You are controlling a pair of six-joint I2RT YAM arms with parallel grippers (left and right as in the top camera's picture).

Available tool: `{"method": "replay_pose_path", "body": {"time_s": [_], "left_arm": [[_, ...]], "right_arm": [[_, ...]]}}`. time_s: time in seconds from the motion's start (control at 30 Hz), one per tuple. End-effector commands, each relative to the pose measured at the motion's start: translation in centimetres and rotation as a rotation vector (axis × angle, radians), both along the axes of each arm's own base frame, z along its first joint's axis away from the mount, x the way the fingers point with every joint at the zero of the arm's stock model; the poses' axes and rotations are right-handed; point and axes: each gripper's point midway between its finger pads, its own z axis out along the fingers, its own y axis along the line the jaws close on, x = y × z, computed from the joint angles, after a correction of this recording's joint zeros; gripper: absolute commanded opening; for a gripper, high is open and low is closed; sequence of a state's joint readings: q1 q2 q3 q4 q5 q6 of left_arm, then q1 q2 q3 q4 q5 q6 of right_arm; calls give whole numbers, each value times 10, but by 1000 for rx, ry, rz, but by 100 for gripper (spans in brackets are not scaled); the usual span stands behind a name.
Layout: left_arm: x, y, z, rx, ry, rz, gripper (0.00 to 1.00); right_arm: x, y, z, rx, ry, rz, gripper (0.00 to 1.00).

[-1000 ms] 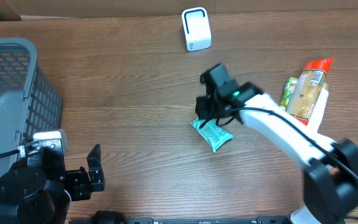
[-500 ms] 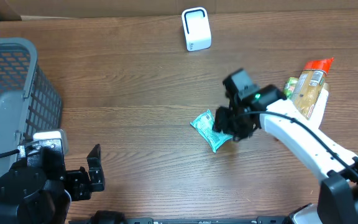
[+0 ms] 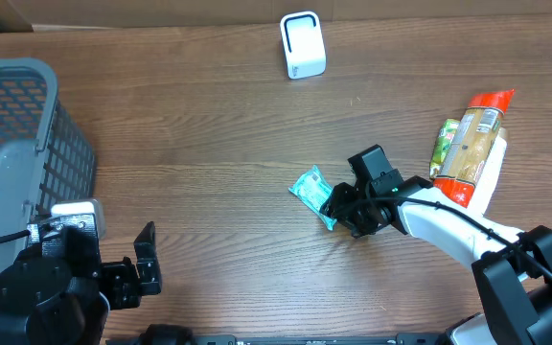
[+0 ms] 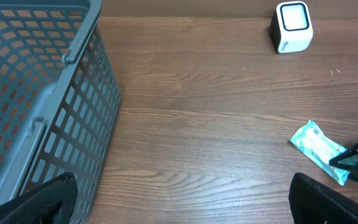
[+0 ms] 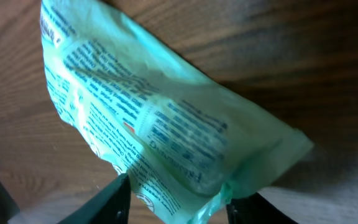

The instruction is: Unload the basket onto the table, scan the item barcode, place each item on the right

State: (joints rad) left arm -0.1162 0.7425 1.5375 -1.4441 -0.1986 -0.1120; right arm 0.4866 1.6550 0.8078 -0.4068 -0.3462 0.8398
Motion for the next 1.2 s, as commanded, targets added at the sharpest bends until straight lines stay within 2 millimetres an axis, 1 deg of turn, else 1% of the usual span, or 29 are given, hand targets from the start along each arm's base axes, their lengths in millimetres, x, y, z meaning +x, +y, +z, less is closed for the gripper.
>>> {"method": "replay_pose_path", "body": {"time_s": [0.0,0.1,0.23,0.33,0.43,0.5,0.6,0.63,0.77,0.8,0.83,0.87,0.9,0.97,1.03,1.1,1.17], "left_arm": [[2,-1,-2,-10,8,3,100],[2,-1,-2,-10,7,2,100],[2,-1,-2,-10,7,3,100],[2,-1,-2,-10,8,3,100],[2,-1,-2,-10,8,3,99],[2,-1,-2,-10,7,3,100],[2,-1,-2,-10,7,3,100],[2,-1,-2,-10,7,3,100],[2,-1,-2,-10,7,3,100],[2,-1,-2,-10,8,3,100],[2,-1,-2,-10,7,2,100],[2,-1,-2,-10,7,2,100],[2,-1,-2,-10,8,3,100],[2,-1,-2,-10,7,3,99],[2,-1,-2,-10,7,3,100],[2,-1,-2,-10,7,2,99],[2,-1,-2,-10,7,3,100]], "right_arm": [[12,-2,2,-15,-79,17,45],[29,0,9,1,-194,102,45],[49,-5,18,6,-317,174,45],[56,-9,21,13,-347,176,46],[54,-5,22,37,-340,181,46],[50,-1,19,58,-305,165,46],[45,2,6,75,-229,121,47],[43,6,-2,97,-199,115,47],[44,14,-17,148,-139,68,46],[46,15,-20,154,-132,51,45],[48,17,-22,158,-133,45,39],[49,18,-23,162,-132,38,24],[50,18,-25,164,-126,29,19],[50,18,-26,165,-126,27,4],[50,21,-23,182,-130,38,4],[51,28,-16,229,-159,85,4],[53,40,3,321,-230,179,4]]}}
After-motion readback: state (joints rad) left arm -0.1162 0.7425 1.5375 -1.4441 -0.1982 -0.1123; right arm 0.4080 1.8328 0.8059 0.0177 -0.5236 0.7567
